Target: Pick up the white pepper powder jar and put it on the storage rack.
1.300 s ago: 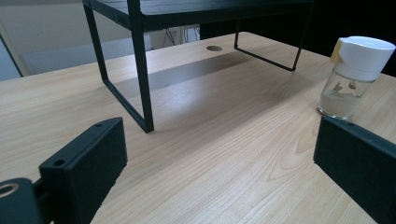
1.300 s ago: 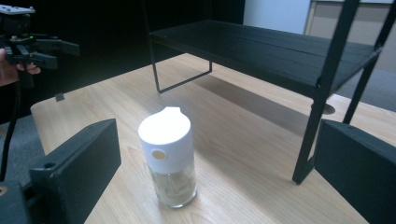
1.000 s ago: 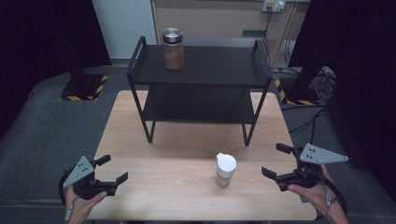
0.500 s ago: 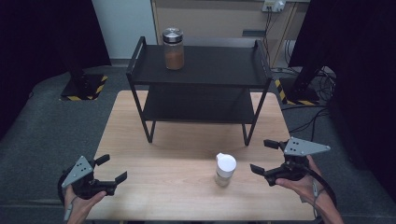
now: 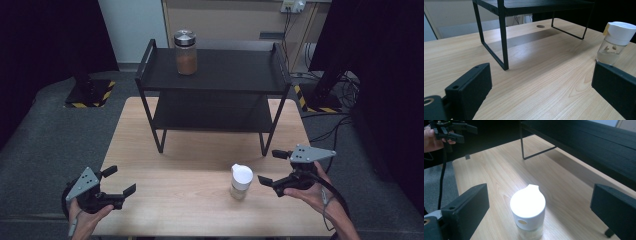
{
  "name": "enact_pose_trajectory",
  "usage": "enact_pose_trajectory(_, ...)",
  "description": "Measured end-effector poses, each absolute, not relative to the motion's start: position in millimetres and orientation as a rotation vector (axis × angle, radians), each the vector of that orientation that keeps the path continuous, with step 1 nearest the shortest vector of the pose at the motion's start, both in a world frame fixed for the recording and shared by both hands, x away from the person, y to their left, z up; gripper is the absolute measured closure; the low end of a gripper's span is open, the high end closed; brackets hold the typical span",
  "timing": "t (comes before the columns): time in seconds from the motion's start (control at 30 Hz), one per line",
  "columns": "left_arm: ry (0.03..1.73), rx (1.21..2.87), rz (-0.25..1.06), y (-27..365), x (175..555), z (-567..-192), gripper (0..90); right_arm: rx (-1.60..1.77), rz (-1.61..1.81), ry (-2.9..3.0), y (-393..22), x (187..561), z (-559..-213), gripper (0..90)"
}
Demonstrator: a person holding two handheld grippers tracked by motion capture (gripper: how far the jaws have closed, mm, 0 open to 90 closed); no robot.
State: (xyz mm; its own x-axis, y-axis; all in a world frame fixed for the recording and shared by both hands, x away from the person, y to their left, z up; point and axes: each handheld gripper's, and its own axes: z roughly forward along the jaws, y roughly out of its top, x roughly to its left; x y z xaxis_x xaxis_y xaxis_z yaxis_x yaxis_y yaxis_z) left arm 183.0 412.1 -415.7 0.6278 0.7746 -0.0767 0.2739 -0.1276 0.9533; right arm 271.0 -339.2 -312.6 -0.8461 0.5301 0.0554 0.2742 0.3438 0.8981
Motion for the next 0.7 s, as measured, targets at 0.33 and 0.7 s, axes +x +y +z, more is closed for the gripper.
enact_pose_trajectory(0.33, 0.867, 1.693, 0.537, 413, 183, -416, 1.7, 0.739, 1.482, 2.428, -319, 287, -322, 2.7)
enact_pose_trajectory(0.7, 0.867, 1.696, 0.536, 412, 183, -416, 1.7, 0.751, 1.416, 2.484, -296, 293, -338, 2.7)
